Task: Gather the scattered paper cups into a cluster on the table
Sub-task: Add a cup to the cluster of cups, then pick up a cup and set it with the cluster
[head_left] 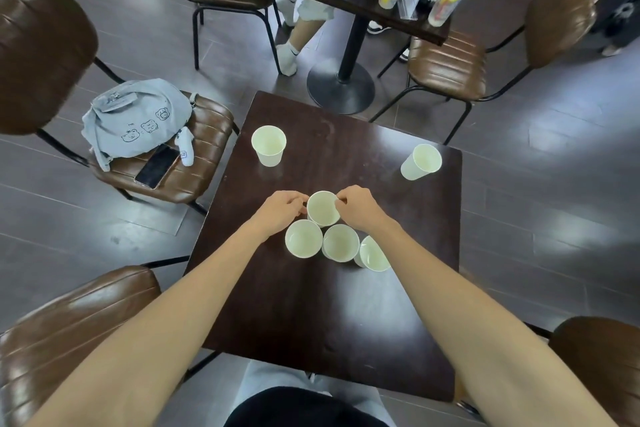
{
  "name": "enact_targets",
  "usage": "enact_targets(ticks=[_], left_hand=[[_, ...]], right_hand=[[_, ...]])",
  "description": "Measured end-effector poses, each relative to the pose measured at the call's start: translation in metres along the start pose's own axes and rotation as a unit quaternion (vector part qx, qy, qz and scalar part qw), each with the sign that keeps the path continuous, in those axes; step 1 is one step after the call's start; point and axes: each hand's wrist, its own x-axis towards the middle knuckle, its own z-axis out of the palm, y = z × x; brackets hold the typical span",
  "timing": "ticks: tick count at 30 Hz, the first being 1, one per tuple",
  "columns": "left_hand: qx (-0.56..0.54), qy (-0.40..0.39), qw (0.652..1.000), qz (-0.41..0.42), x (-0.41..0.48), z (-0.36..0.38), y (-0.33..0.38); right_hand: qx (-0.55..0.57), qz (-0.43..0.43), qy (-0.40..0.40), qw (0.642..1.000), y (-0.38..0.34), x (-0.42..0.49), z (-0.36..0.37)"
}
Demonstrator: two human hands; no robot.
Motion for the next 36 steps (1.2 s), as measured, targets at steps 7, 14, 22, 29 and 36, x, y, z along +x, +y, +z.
enact_targets(ticks=[7, 14, 22, 29, 36], left_hand=[[0.002, -0.011, 1.000, -0.007, 0.001, 0.001, -0.003], [0.026, 0.027, 0.999, 0.008, 0.010, 0.000, 0.006], [0.071, 0.049, 0.991, 0.106, 0.051, 0.033, 0.076], [0.060, -0.013, 0.993, 0.101, 0.097, 0.092, 0.142], [-0.075, -0.069, 0.995, -0.016, 0.129, 0.133, 0.177]], right_hand=[[0.013, 0.001, -0.001, 1.000, 0.005, -0.002, 0.002], [0.080, 0.022, 0.022, 0.996, 0.017, 0.000, -0.001], [0.199, 0.070, 0.137, 0.968, 0.070, -0.009, -0.038], [0.307, 0.166, 0.280, 0.895, 0.138, 0.010, -0.091], [0.292, 0.168, 0.157, 0.928, 0.163, 0.053, -0.109]])
